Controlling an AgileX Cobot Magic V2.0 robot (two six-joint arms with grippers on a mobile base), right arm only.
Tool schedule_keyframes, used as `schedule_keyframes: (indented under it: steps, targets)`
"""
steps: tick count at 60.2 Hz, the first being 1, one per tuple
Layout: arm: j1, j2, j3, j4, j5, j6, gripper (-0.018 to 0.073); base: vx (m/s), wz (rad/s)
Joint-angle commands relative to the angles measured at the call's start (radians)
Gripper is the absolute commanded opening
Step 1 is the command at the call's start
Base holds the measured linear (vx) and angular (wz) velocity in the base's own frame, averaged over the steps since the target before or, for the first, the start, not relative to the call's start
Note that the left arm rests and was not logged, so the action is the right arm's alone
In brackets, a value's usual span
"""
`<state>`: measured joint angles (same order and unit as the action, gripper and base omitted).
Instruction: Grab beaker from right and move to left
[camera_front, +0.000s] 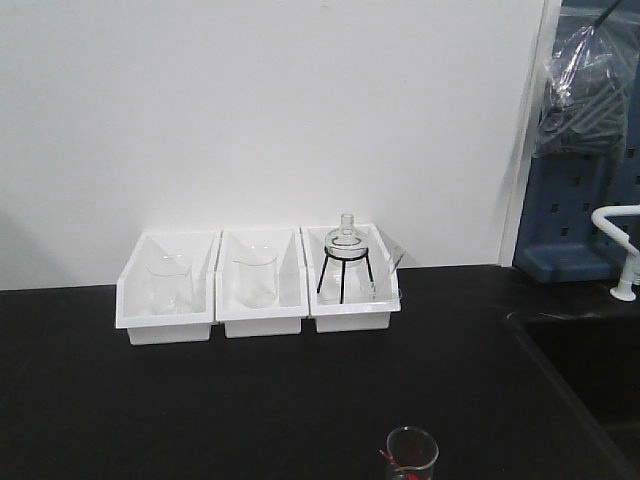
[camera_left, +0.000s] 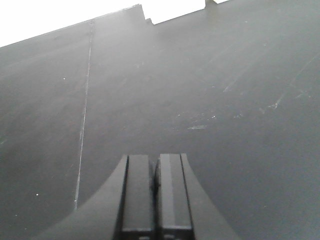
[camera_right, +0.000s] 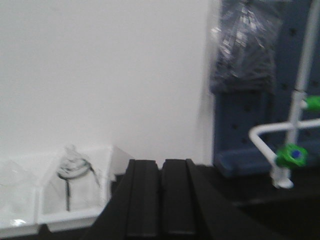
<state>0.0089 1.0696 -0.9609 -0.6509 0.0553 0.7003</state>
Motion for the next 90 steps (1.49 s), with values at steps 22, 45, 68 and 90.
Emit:
schedule_keyframes:
  steps: [22,45,68,90]
  targets:
    - [-0.001,-0.168,0.101,0.865,0.167,-0.973,-0.0008,0.0,0.0]
    - [-0.002,-0.761,0.722,0.895,-0.078,-0.856,-0.0008,0.0,0.0]
    - [-0.002,-1.067,1.0,0.651,-0.169,-0.677,-0.0008,0.0,0.0]
    - [-0.002,-1.093,1.0,0.651,-0.175,-0.677,-0.0008,0.0,0.0]
